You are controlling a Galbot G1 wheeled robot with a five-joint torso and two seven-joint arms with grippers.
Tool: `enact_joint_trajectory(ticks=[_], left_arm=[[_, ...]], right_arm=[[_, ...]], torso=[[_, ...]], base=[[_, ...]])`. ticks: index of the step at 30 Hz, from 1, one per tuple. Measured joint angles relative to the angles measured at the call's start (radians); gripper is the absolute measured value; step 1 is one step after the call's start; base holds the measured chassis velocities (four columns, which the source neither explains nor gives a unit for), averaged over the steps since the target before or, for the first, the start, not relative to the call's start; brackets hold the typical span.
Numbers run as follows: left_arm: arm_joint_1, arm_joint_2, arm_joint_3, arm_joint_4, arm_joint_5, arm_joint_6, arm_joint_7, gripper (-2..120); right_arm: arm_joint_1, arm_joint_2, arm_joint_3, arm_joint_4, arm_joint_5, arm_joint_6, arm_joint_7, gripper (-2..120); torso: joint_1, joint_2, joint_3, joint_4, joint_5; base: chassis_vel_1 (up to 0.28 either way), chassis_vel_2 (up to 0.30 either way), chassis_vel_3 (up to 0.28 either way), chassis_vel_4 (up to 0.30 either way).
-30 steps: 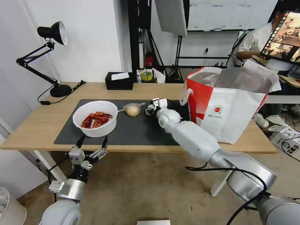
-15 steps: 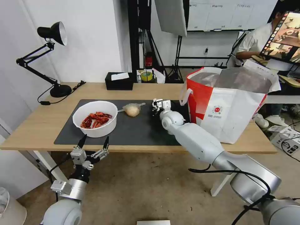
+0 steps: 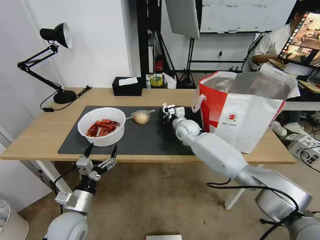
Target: Pick up the trash from the table and place it into the takeout bag.
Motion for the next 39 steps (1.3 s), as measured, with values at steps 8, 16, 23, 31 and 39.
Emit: enact_joint_trajectory(ticks=[8,16,23,31,39], left_arm=[[0.003,-0.005,0.001,-0.007,0.000,0.000,-0.001,100],[0.006,-0.008,0.012,-0.015,0.003,0.003,-0.003,100],[0.005,-0.014,0.017,-0.019,0.006,0.004,-0.003,100],[0.006,-0.014,0.024,-0.027,0.011,0.005,-0.004,100],[0.003,-0.023,0.045,-0.027,0.026,0.005,-0.005,100]], right_arm=[[-0.092,-0.154,0.026,0.270,-0.061,0.081,-0.015,0],[-0.157,-0.280,0.131,0.439,-0.150,0.205,-0.076,0],[-0.171,-0.350,0.207,0.545,-0.174,0.241,-0.057,0],[-0.187,-0.449,0.358,0.619,-0.089,0.173,0.029,0],[-0.218,-0.511,0.467,0.625,0.004,0.097,0.113,0]], torso=[[0.000,0.000,0.000,-0.0001,0.0001],[0.000,0.000,0.000,-0.0001,0.0001],[0.000,0.000,0.000,0.0000,0.0000],[0.000,0.000,0.000,-0.0001,0.0000],[0.000,0.000,0.000,-0.0001,-0.0001]], base=[[0.000,0.000,0.000,0.000],[0.000,0.000,0.000,0.000],[0.000,0.000,0.000,0.000],[0.000,0.000,0.000,0.000],[0.000,0.000,0.000,0.000]])
